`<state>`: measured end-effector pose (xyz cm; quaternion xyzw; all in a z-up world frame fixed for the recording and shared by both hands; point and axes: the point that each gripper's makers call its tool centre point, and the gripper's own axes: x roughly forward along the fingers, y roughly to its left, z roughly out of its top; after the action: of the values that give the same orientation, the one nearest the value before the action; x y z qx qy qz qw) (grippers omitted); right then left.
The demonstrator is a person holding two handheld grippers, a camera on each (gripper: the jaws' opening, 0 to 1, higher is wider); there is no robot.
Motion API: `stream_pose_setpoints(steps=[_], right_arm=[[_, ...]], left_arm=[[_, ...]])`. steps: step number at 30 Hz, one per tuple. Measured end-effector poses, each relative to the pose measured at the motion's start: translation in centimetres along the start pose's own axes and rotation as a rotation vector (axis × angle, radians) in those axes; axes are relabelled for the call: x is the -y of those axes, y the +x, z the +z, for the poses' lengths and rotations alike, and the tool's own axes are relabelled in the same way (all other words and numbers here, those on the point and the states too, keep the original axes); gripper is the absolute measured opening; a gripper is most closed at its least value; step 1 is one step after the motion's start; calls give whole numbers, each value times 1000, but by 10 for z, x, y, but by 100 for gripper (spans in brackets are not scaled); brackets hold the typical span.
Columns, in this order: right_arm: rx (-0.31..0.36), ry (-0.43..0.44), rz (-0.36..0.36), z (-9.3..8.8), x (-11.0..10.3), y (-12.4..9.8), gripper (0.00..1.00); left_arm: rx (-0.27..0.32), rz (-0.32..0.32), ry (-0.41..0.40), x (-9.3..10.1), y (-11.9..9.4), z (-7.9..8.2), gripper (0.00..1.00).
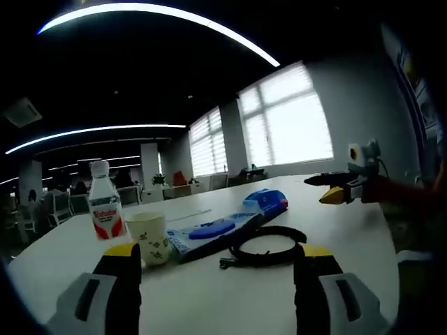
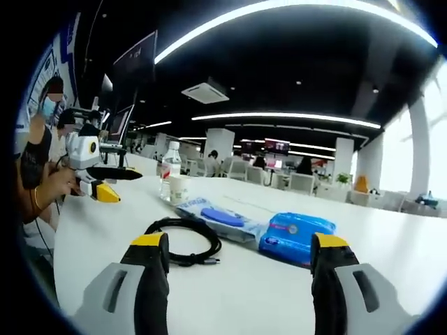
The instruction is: Arrange the tabletop items into an orderly group along one side of the table until the central work area is clear of visible clutter.
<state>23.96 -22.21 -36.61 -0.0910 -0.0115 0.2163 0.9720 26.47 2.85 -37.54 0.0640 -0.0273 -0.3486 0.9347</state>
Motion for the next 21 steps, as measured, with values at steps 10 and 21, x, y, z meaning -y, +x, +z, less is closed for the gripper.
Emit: stream_pose_setpoints(steps=[10, 21], right_arm=[[-7, -7, -16, -1, -5, -11, 82], [17, 0, -49, 0, -8, -28, 92]], left_arm=[[12, 18, -13, -5, -16, 1, 94], [59, 67, -23, -16, -40, 9, 96]])
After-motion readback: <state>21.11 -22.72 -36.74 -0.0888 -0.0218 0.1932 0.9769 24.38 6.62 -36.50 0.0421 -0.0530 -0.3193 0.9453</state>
